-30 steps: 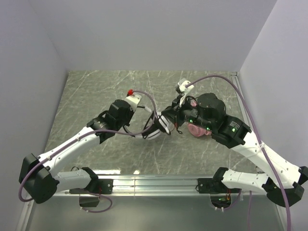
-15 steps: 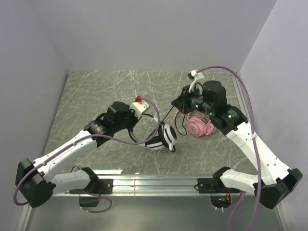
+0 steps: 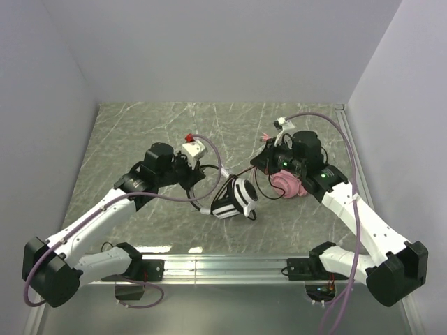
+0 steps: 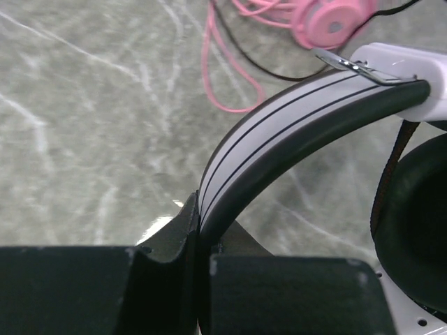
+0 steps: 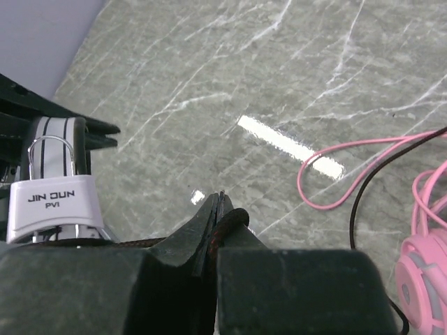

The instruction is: Wrap the headphones

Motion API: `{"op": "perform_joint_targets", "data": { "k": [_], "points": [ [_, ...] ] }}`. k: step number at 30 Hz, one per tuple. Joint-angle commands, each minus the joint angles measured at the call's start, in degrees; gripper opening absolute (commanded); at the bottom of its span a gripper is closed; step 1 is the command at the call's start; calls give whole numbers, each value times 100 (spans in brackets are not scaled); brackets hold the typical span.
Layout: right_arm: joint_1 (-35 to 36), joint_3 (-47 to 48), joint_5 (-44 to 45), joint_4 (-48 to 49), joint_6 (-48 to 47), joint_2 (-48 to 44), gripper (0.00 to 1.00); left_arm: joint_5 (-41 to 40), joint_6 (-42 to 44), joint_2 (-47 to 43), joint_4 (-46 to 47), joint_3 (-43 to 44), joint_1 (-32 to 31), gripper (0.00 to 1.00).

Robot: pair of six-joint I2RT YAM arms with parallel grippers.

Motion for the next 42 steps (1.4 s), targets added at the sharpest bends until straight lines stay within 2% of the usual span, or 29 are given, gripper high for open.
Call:
{"op": "perform_joint_targets", "data": {
  "k": [1, 5, 6, 8, 11, 14, 19, 22, 25, 26, 31, 35, 39, 42],
  "points": [
    [-192, -224, 646, 539, -133, -98, 0, 1781, -1041, -44, 662, 482, 263, 0],
    [-209, -593, 603, 1004, -18, -177, 0, 1064, -2244, 202, 541, 824, 518, 0],
    [-209, -716, 629, 1075, 17, -203, 0, 636, -2429, 333, 296, 1043, 588, 0],
    [-218, -813, 673, 1251, 34, -229, 0, 526, -2747, 413, 180, 1185, 676, 0],
    [-209, -1015, 804, 1470, 113, -282, 0, 718, -3063, 545, 180, 1264, 869, 0],
    [-210, -1296, 971, 1725, 271, -483, 0, 1289, -3213, 703, 241, 1291, 1071, 0],
    [-236, -1700, 2086, 2051, 719, -967, 0, 2089, -3407, 774, 566, 1194, 1283, 0],
    [-271, -2052, 2334, 2446, 1062, -1424, 0, 2204, -3380, 818, 584, 1168, 1292, 0],
    [-271, -2097, 2194, 2588, 1055, -1583, 0, 2266, -3389, 827, 645, 1141, 1292, 0],
    [-271, -2053, 1837, 2518, 854, -1566, 0, 2310, -3398, 827, 663, 1150, 1292, 0],
    [-271, -1684, 1280, 2034, 430, -1021, 0, 2643, -3652, 958, 681, 1220, 1345, 0],
    [-254, -1806, 675, 2218, 588, -644, 0, 2995, -3907, 1143, 777, 1282, 1415, 0],
    [-35, -1816, 252, 2421, 703, -274, 0, 2629, -4004, 1213, 620, 1352, 1415, 0],
    [255, -1772, 313, 2421, 641, -55, 0, 2258, -4127, 1283, 295, 1536, 1433, 0]
  ]
}}
